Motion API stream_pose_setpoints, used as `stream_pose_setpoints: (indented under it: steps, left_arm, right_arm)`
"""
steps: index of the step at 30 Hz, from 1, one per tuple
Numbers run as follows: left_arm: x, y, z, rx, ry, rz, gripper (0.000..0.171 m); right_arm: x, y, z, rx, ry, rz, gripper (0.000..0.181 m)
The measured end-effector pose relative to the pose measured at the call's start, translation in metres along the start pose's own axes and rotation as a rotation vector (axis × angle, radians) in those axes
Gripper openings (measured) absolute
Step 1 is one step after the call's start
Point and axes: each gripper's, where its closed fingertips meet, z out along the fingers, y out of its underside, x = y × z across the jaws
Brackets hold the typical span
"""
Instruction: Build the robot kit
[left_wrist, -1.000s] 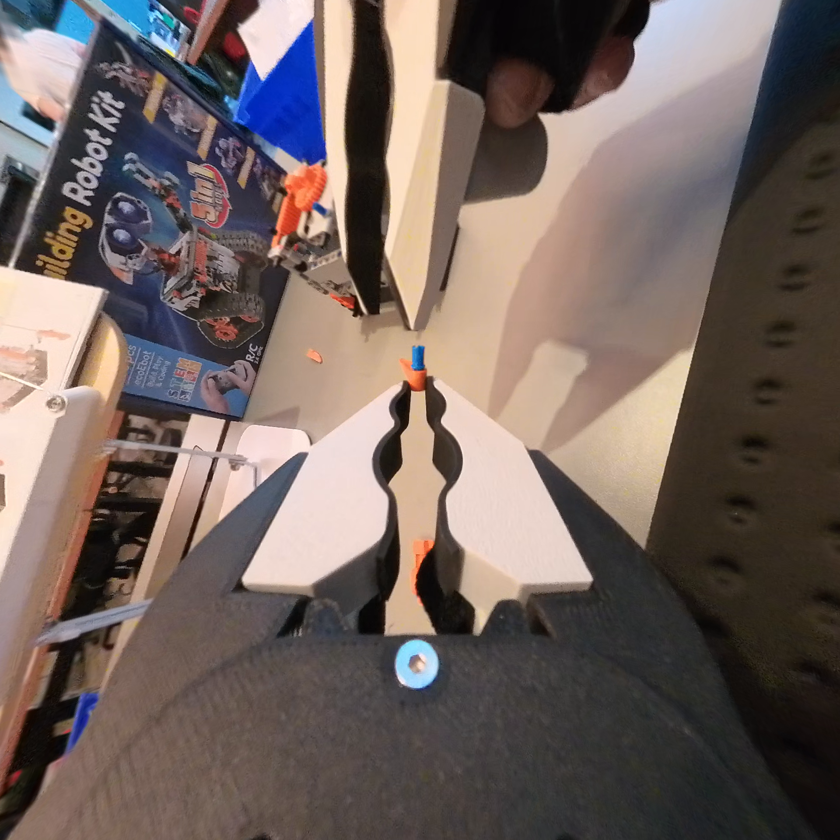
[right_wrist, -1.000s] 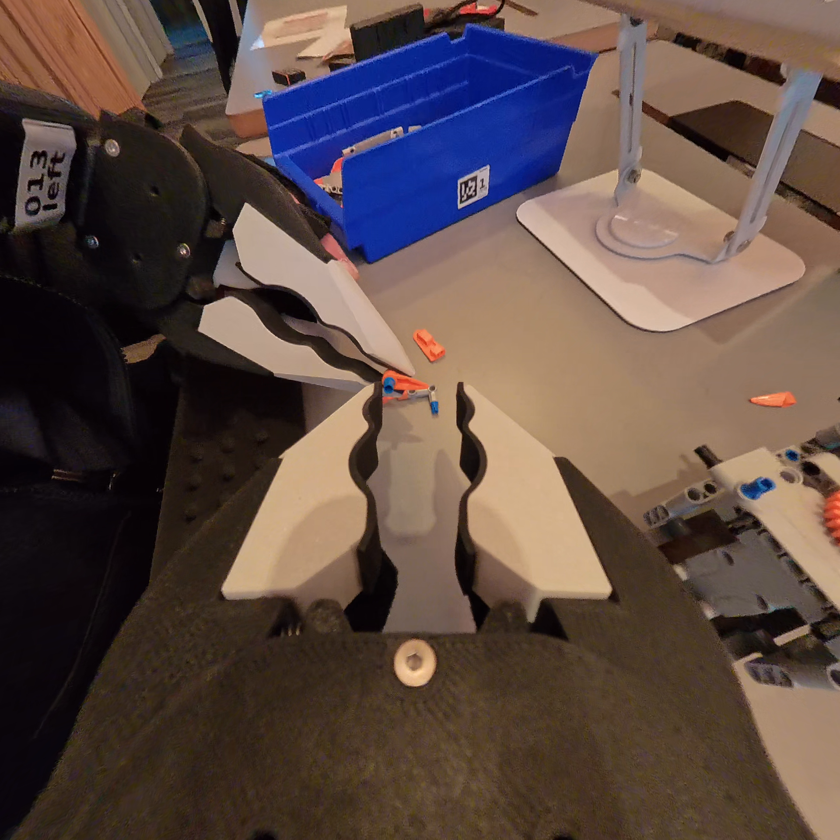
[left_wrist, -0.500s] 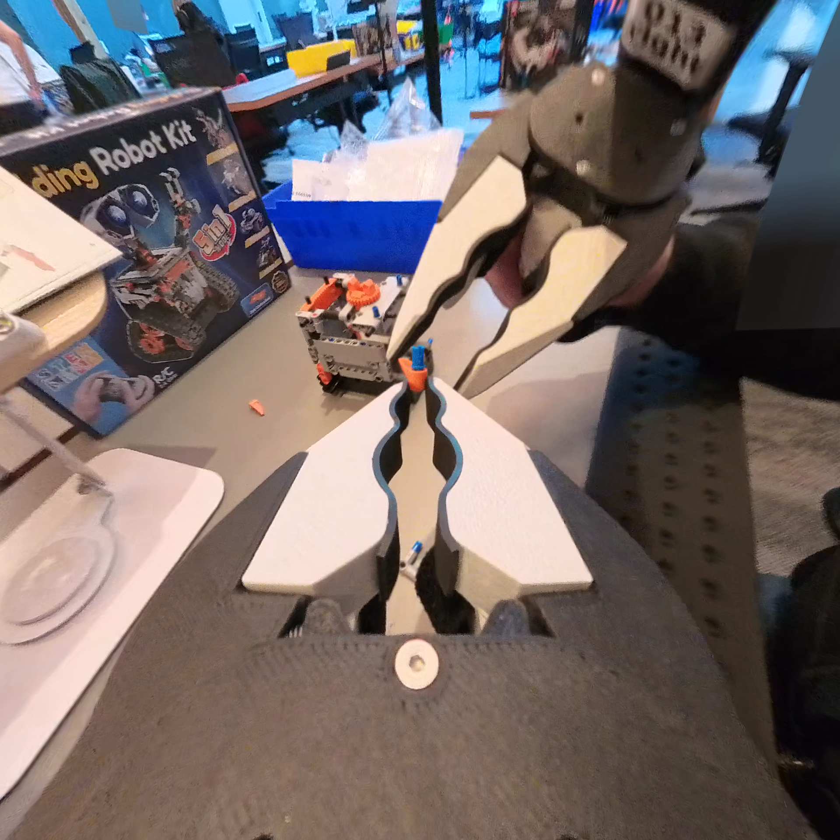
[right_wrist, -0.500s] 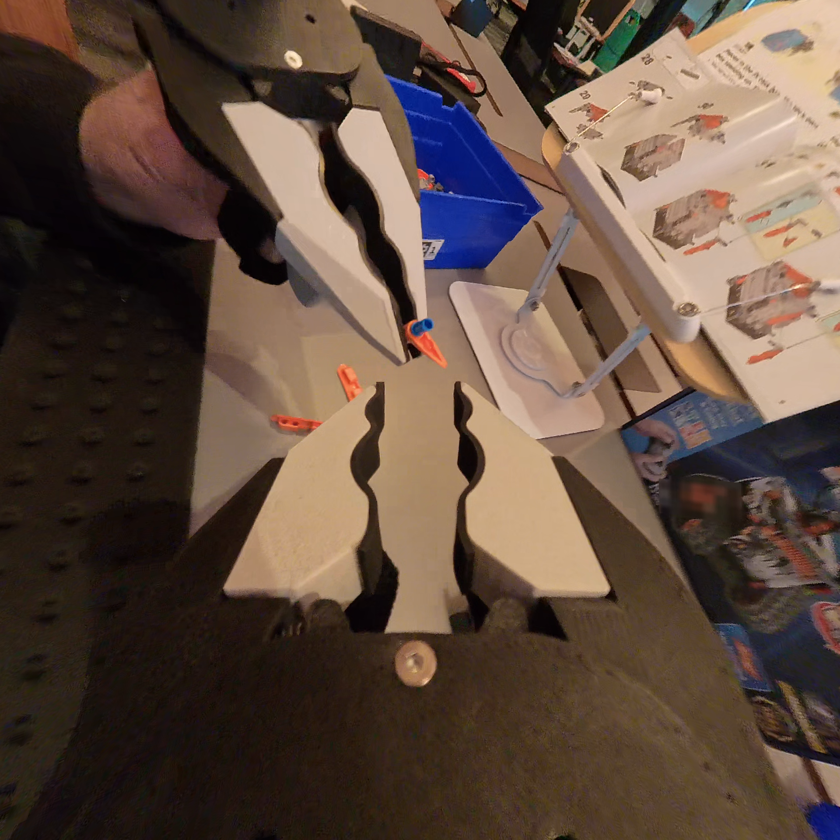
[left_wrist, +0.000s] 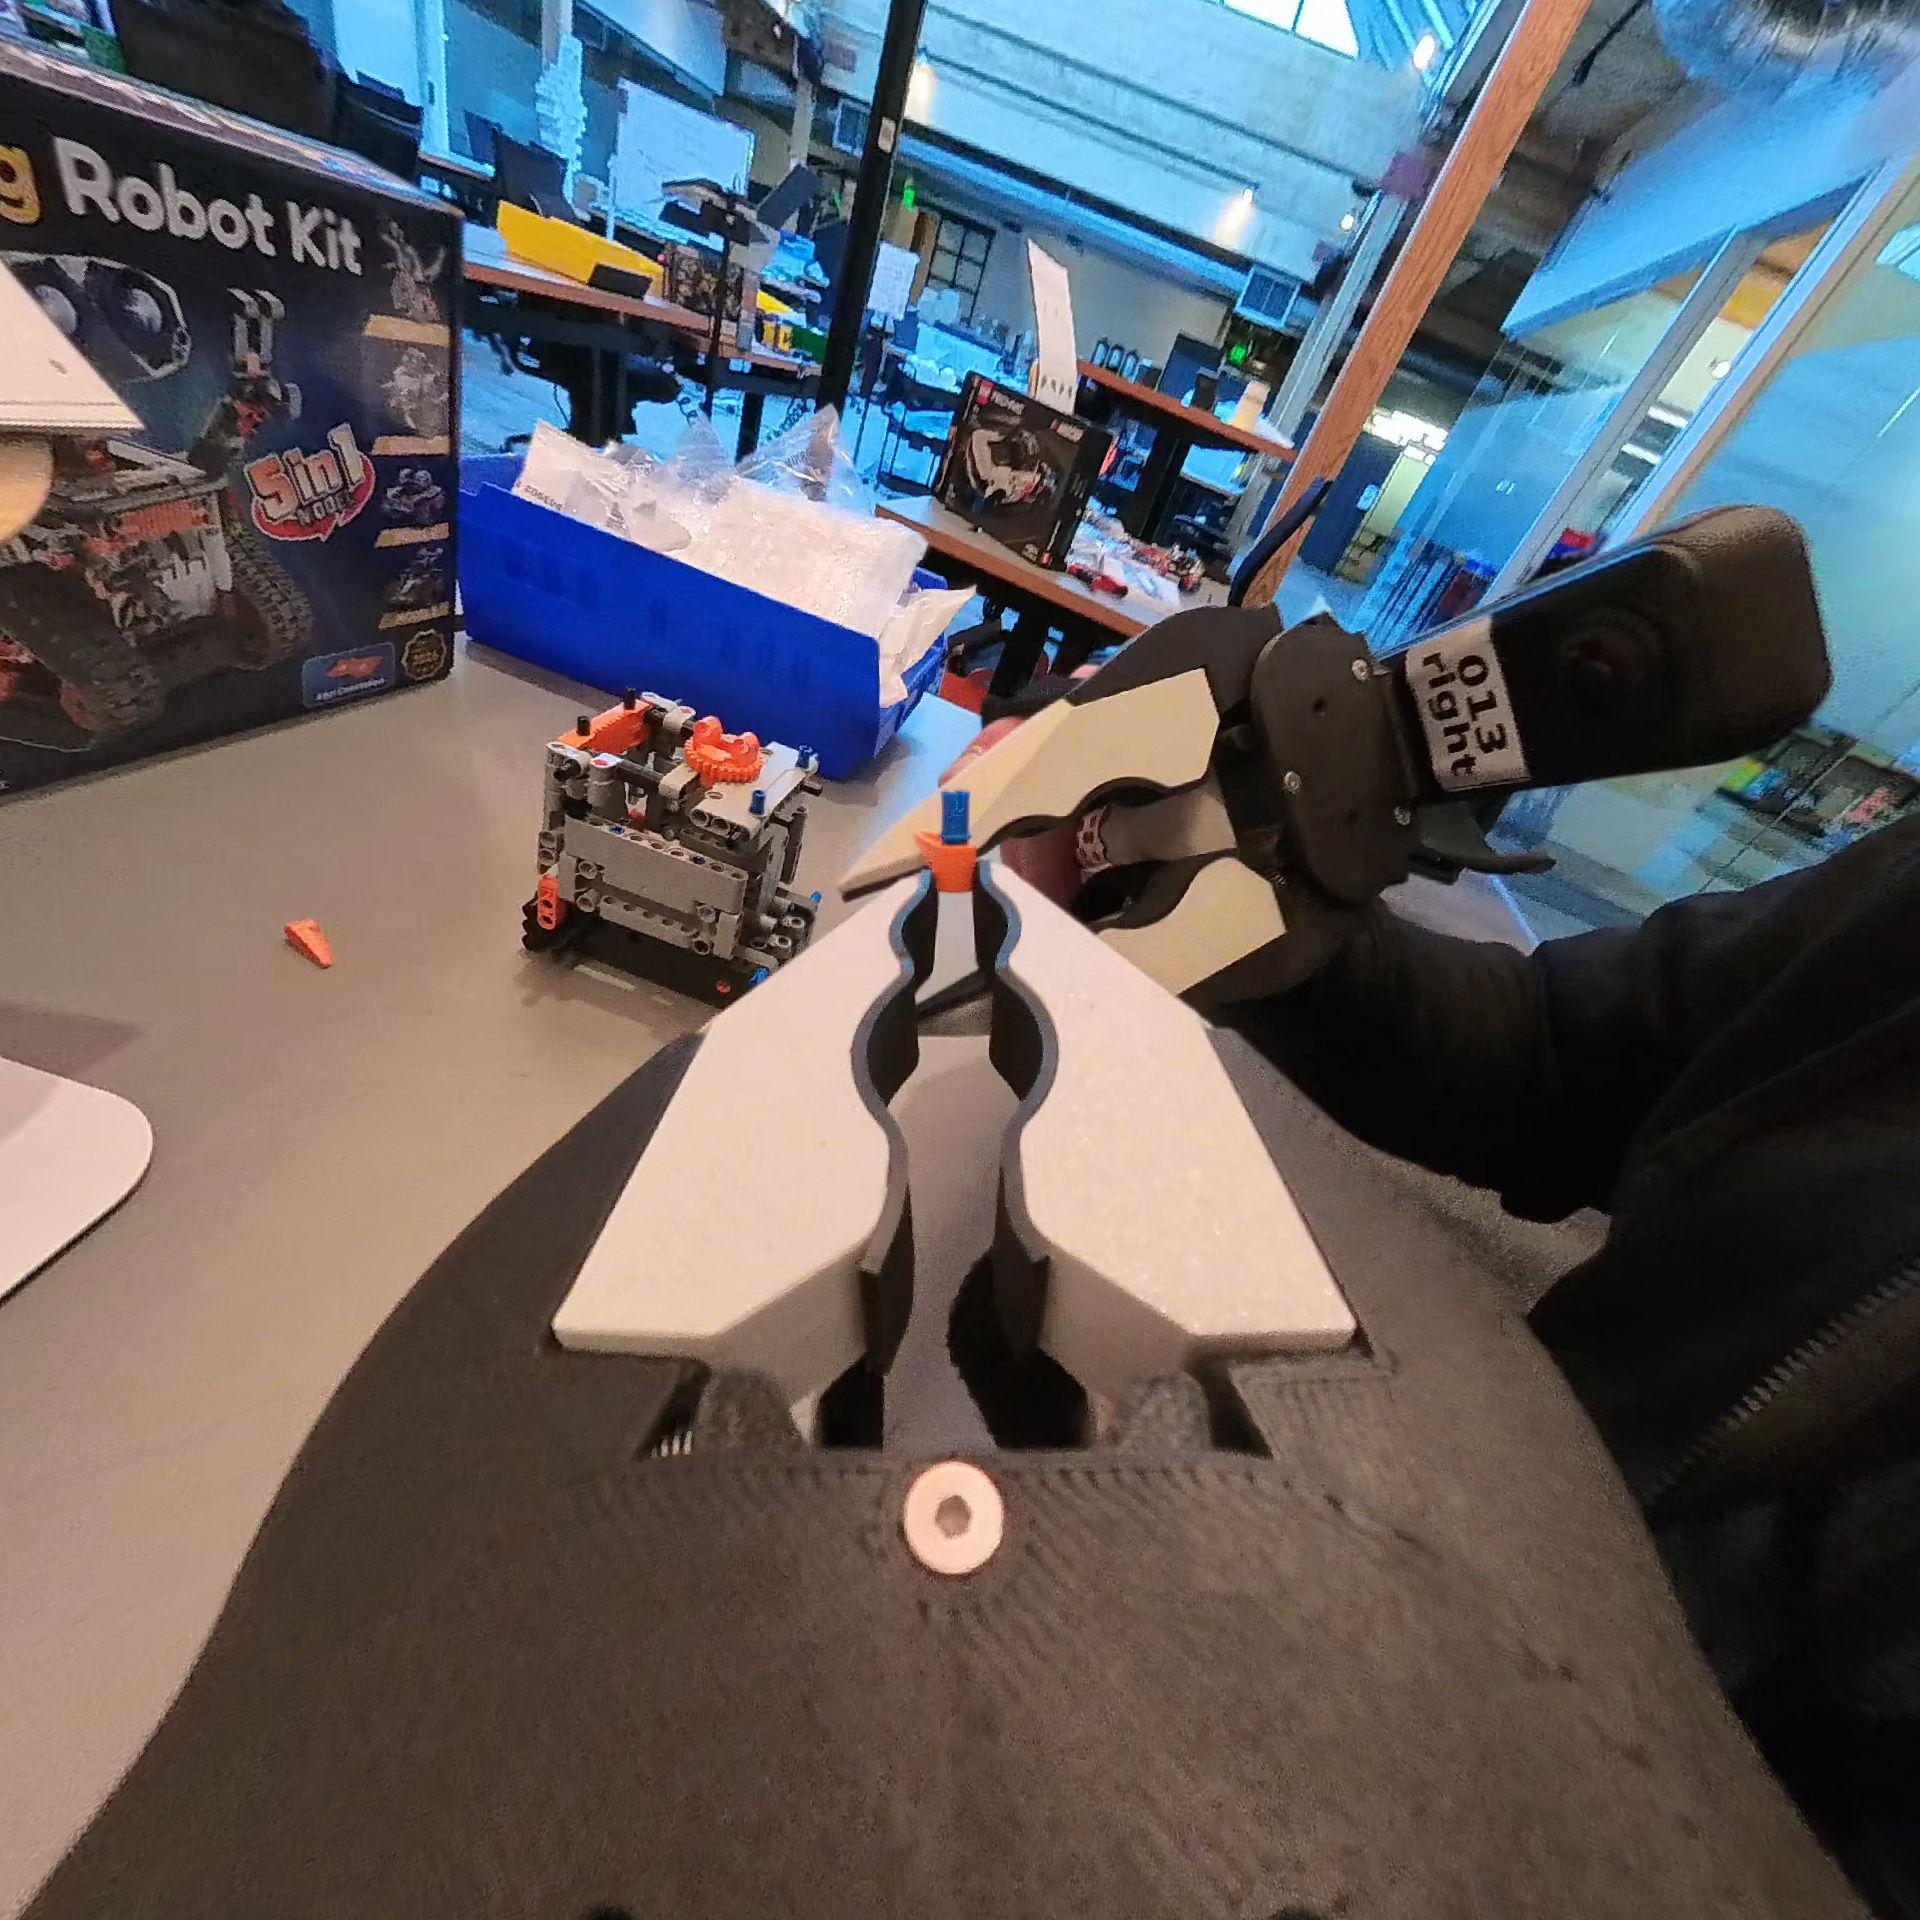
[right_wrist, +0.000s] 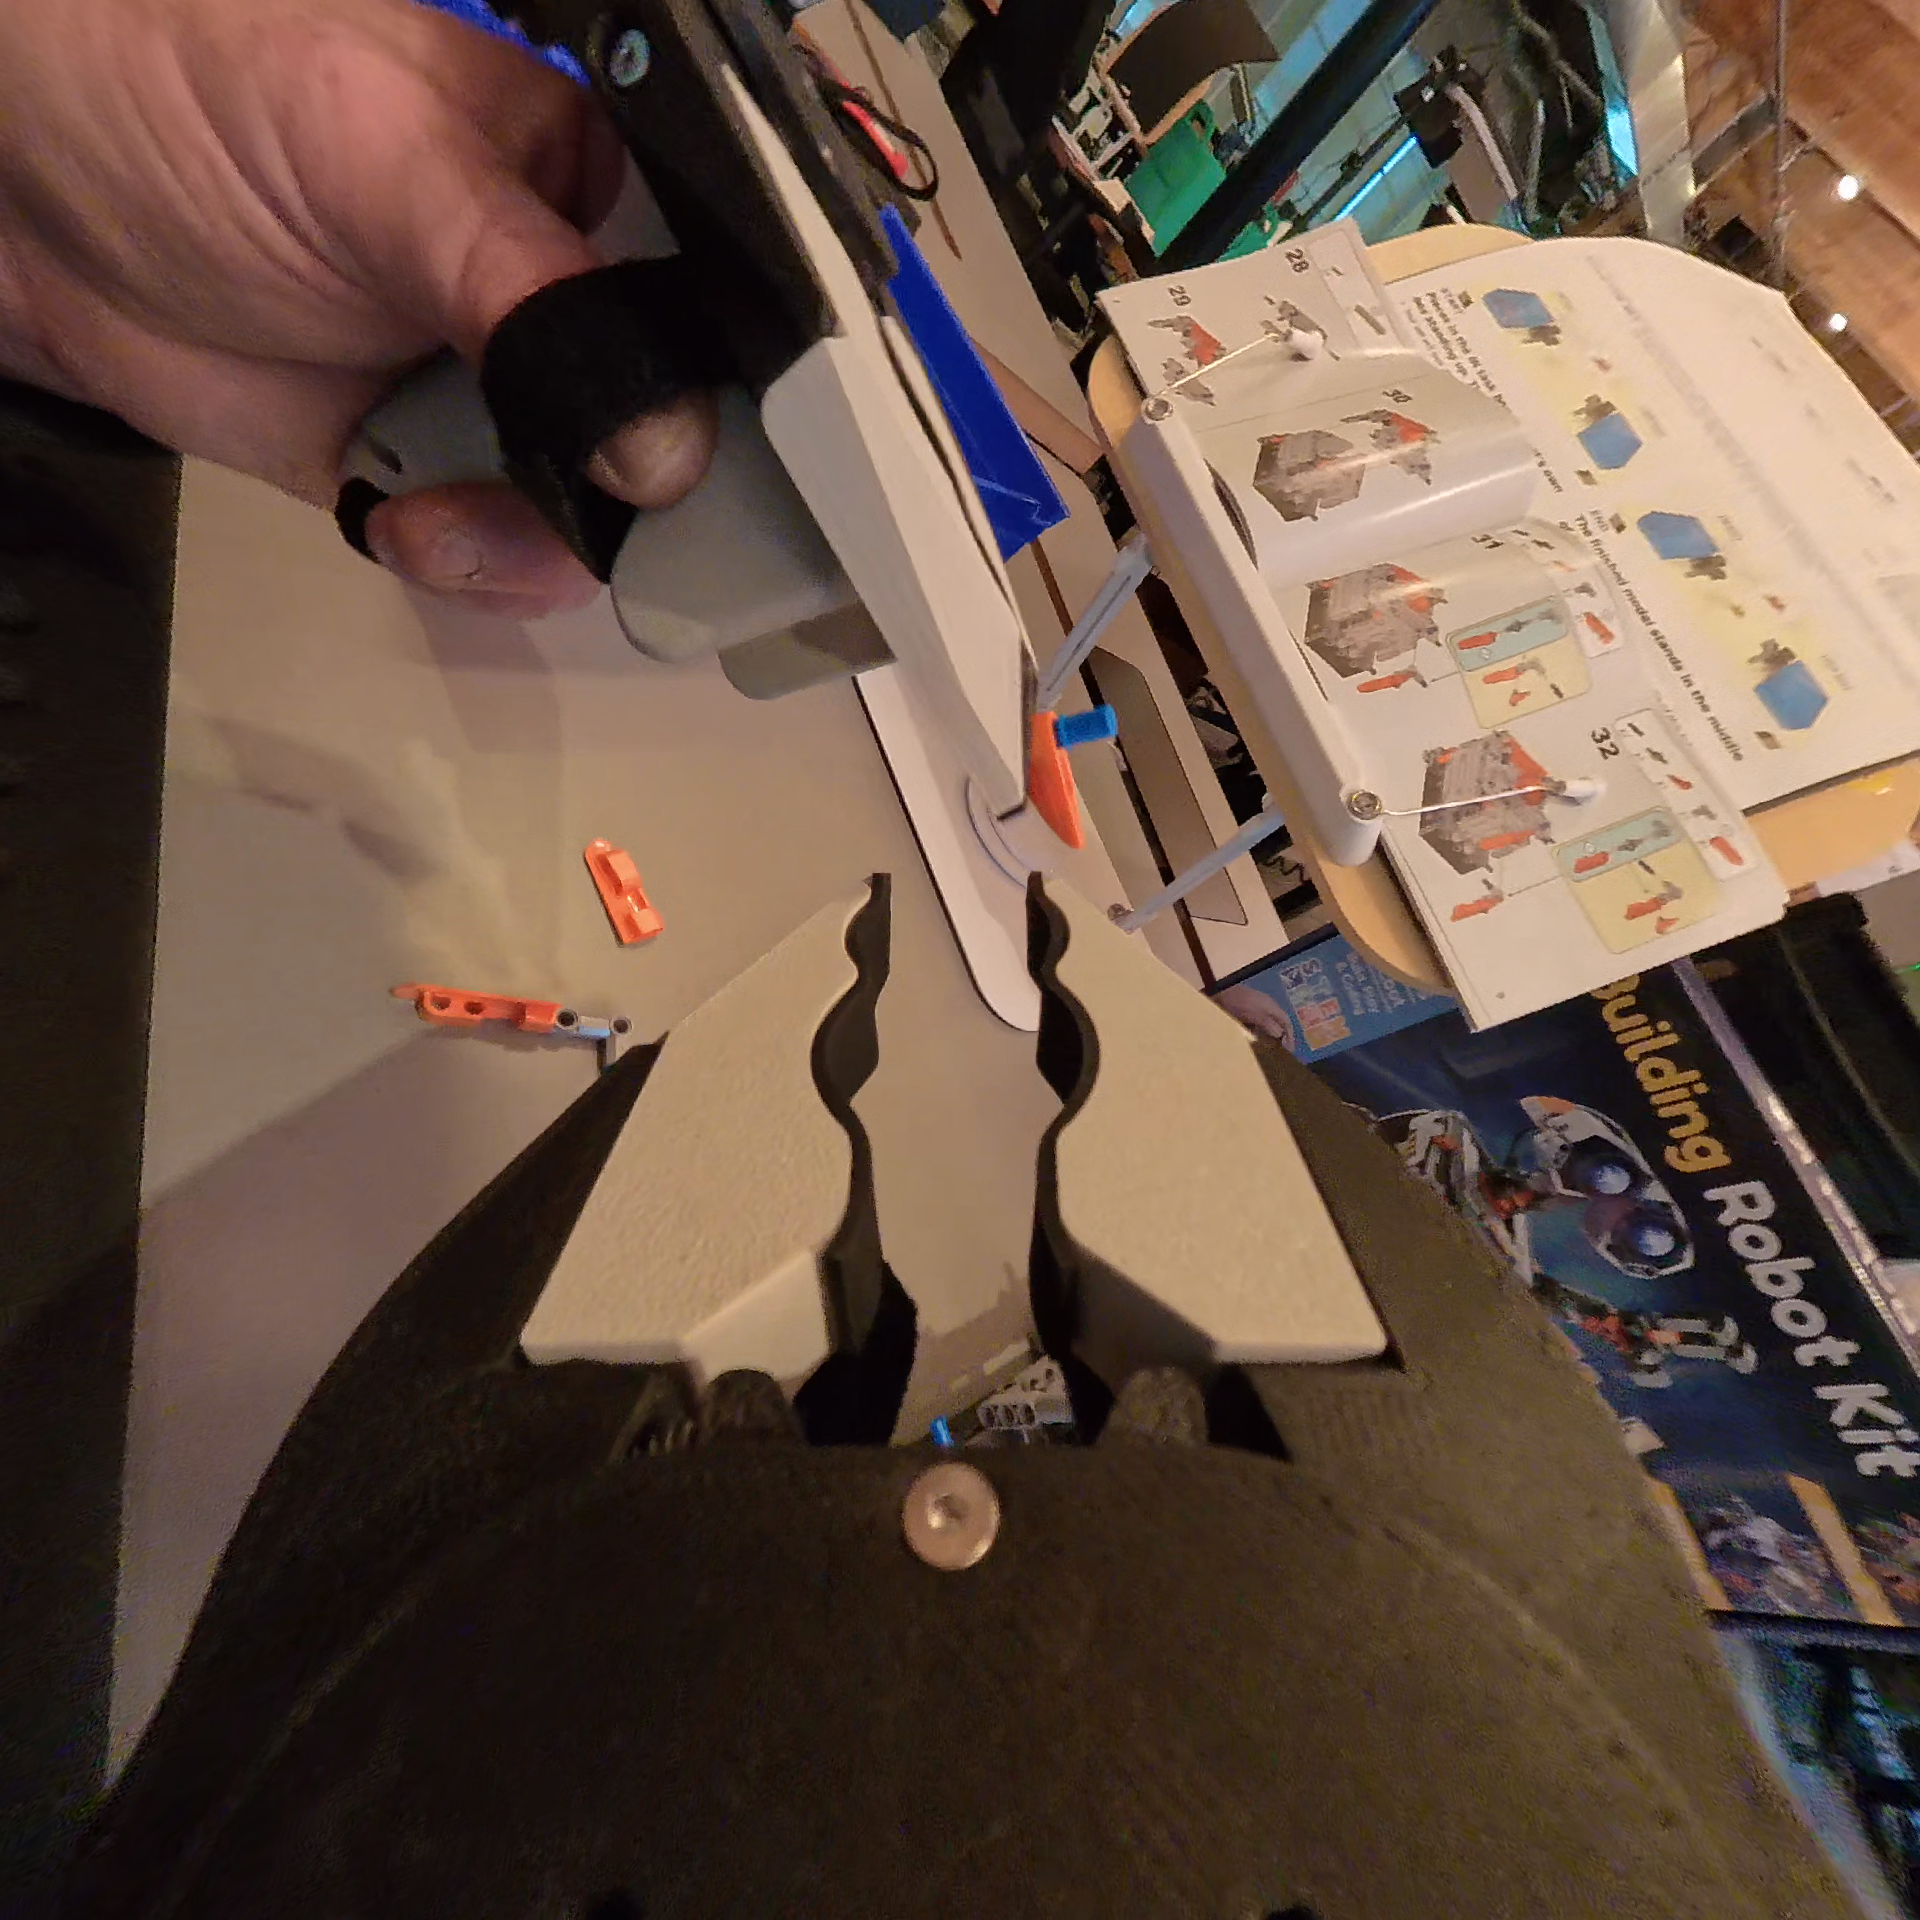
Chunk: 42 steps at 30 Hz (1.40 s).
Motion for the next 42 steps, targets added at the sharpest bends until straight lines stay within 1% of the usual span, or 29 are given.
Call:
stream_pose_setpoints:
  steps: [2,5,9,12,16,18,20,24,31,42]
  left_arm:
    - [-0.001,-0.003,-0.002,0.025,0.021,-0.026,0.005]
    - [0.001,-0.009,-0.006,0.08,0.072,-0.069,0.005]
    - [0.005,-0.013,-0.007,0.114,0.119,-0.082,0.005]
    - [0.008,-0.012,-0.007,0.123,0.152,-0.088,0.004]
    - [0.016,-0.013,-0.006,0.134,0.207,-0.093,0.004]
    - [0.018,-0.013,-0.006,0.133,0.228,-0.098,0.004]
    - [0.02,-0.011,-0.005,0.129,0.243,-0.1,0.004]
    - [0.02,-0.012,-0.005,0.134,0.253,-0.107,0.004]
    - [0.018,-0.009,-0.004,0.128,0.248,-0.115,0.004]
    - [0.012,-0.007,-0.004,0.116,0.201,-0.086,0.004]
  right_arm:
    - [0.004,-0.001,-0.002,0.03,-0.018,0.072,0.022]
    - [0.01,-0.008,-0.007,0.117,-0.091,0.285,0.021]
    - [0.015,-0.018,-0.01,0.241,-0.227,0.555,0.021]
    - [0.018,-0.03,-0.018,0.373,-0.356,0.727,0.014]
    - [0.018,-0.038,-0.023,0.465,-0.475,0.857,0.008]
    - [0.017,-0.039,-0.025,0.486,-0.506,0.883,0.004]
    - [0.017,-0.039,-0.027,0.509,-0.535,0.909,0.004]
    - [0.016,-0.04,-0.03,0.52,-0.556,0.901,0.0]
    - [0.014,-0.04,-0.031,0.515,-0.558,0.884,0.0]
    - [0.015,-0.034,-0.033,0.489,-0.55,0.867,0.0]
